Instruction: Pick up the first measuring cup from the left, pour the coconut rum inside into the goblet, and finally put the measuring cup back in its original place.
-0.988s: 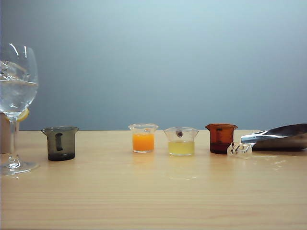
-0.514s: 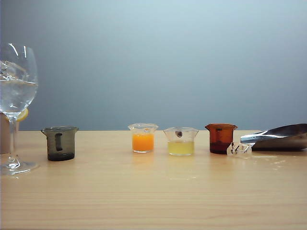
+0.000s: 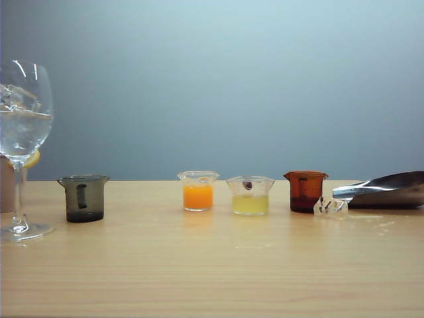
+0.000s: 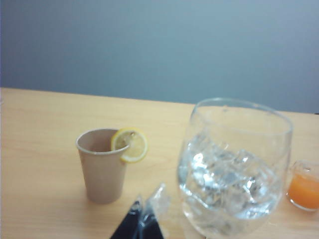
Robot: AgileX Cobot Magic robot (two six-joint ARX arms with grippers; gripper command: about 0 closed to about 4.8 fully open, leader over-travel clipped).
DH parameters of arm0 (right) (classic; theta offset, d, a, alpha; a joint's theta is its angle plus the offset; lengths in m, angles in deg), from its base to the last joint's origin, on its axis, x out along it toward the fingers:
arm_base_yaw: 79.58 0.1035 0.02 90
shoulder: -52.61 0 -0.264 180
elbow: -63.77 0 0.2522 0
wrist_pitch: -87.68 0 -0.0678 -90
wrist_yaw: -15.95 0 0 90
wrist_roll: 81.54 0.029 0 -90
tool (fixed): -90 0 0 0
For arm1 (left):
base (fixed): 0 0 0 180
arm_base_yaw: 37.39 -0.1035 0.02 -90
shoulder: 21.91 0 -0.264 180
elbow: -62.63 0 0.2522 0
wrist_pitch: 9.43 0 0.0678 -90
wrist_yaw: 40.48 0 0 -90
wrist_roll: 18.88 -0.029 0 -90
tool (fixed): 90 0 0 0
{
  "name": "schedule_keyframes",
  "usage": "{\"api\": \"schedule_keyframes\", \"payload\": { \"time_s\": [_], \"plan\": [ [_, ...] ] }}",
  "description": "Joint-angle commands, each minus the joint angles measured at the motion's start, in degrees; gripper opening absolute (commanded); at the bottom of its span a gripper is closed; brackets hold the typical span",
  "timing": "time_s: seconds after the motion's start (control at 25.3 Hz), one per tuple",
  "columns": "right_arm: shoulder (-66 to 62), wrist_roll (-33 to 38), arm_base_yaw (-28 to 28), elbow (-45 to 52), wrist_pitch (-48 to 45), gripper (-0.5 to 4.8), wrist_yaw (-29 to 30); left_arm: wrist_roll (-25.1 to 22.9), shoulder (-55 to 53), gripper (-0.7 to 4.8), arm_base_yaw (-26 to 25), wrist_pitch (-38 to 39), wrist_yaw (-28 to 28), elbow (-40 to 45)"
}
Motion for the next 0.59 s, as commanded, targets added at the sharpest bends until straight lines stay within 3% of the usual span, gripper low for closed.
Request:
{"api": "schedule_keyframes", "payload": {
  "time_s": [0.04,0.2,0.36,0.59],
  "plan": [
    [0.2,0.2,0.0,-0.2,-0.5,0.00,-0.1,-1.4,0.1,-0.05,0.1,-0.5,0.2,0.0],
    [0.2,0.2,0.0,-0.2,0.1,0.00,-0.1,-4.8,0.1,-0.05,0.2,-0.5,0.2,0.0],
    [0.2,0.2,0.0,-0.2,0.7,0.00,-0.1,-4.9,0.1,0.30,0.2,-0.6,-0.7,0.0],
    [0.2,0.2,0.0,-0.2,0.7,0.00,-0.1,-4.8,0.1,0.30,0.2,0.0,-0.5,0.0]
  ]
}}
